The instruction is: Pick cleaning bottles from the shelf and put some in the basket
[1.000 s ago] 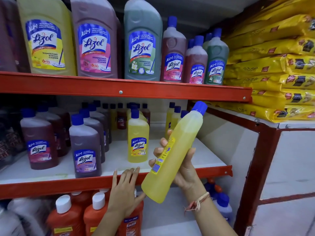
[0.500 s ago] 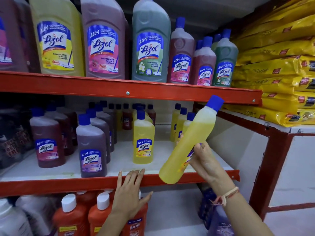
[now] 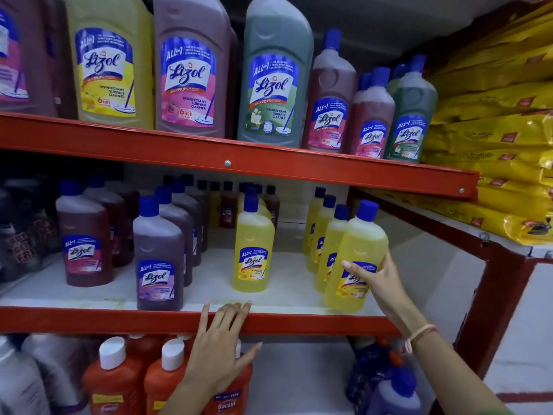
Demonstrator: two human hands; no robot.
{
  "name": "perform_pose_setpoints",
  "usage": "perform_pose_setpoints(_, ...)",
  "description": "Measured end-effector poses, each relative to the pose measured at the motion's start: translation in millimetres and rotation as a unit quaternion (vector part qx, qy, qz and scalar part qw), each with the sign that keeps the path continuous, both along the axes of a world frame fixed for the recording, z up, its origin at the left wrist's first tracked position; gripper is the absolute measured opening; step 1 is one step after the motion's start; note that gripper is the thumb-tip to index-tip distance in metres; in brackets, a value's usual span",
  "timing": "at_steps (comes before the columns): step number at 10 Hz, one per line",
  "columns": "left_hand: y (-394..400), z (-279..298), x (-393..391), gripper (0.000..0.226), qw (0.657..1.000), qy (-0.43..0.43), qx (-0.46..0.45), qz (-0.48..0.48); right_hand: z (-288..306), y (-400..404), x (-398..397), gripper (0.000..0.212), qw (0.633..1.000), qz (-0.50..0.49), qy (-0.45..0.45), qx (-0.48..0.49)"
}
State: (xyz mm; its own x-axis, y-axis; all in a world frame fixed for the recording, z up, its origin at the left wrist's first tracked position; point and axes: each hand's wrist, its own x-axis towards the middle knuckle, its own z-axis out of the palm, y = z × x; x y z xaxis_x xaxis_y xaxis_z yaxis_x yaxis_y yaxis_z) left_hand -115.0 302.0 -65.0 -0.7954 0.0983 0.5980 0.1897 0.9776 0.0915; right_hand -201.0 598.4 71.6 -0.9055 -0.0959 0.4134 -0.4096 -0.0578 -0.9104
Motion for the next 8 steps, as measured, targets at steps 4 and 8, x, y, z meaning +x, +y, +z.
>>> perform_pose_setpoints(4,0.3,0.3,-2.4,0.073,1.000,-0.006,-0.011,0.009,-29.4,3.3,-22.2,0.078,0.998,-0.009,-0.047,0.040)
perform_pose_setpoints(8,4.2,8.2,1.1,0.067,1.000,-0.008,0.011,0.002,-16.0,0.1,-18.0,0.097,0.994,-0.081,-0.012,0.074)
